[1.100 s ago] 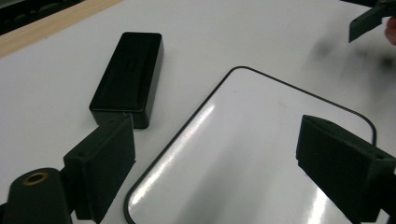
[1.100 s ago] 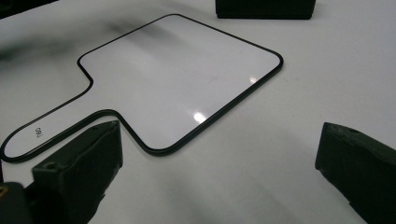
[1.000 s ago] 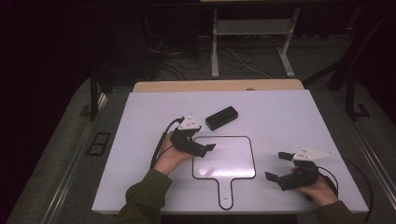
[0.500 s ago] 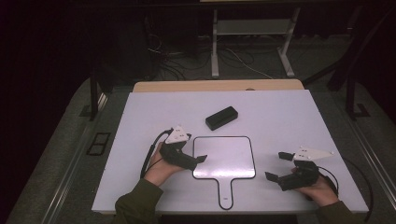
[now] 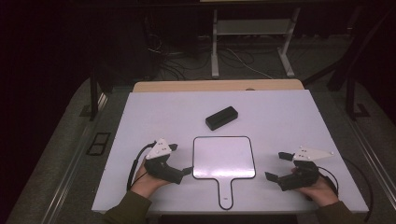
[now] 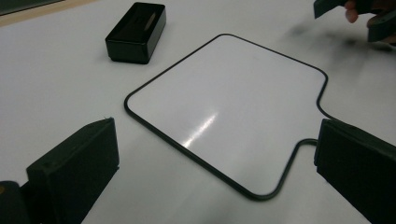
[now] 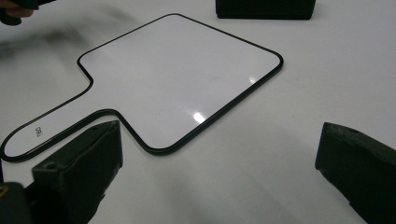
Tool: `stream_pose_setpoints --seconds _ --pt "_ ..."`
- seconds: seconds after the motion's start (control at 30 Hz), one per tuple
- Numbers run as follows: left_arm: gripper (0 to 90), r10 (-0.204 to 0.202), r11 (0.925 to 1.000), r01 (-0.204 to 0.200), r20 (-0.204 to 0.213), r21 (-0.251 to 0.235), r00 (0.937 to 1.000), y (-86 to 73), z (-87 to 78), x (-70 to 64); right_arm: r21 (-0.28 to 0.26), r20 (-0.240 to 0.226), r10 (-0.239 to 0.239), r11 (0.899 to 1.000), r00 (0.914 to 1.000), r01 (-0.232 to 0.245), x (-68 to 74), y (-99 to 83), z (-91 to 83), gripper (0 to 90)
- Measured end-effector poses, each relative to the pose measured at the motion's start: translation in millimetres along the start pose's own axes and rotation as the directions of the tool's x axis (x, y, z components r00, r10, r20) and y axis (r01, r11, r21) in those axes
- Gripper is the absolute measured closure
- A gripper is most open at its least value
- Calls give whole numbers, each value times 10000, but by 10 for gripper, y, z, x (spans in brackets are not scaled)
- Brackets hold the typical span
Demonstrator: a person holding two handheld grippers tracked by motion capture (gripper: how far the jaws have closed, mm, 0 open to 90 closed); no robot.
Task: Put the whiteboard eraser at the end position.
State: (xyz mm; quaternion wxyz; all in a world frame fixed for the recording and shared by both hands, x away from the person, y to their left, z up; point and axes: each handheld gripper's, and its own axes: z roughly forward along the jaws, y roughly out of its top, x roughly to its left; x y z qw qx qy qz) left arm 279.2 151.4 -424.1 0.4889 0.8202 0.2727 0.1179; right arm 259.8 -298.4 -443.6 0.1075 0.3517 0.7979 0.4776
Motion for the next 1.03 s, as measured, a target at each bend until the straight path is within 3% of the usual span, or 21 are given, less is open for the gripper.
stream_pose_setpoints --seconds 0.37,1.03 --pt "0 -177 9998 177 -40 101 9998 -204 -130 -23 27 44 6 10000 10000 -6 2 -2 2 0" --pt "0 -210 9988 210 2 450 9998 -227 -103 -29 74 62 -25 10000 10000 24 5 -5 3 0"
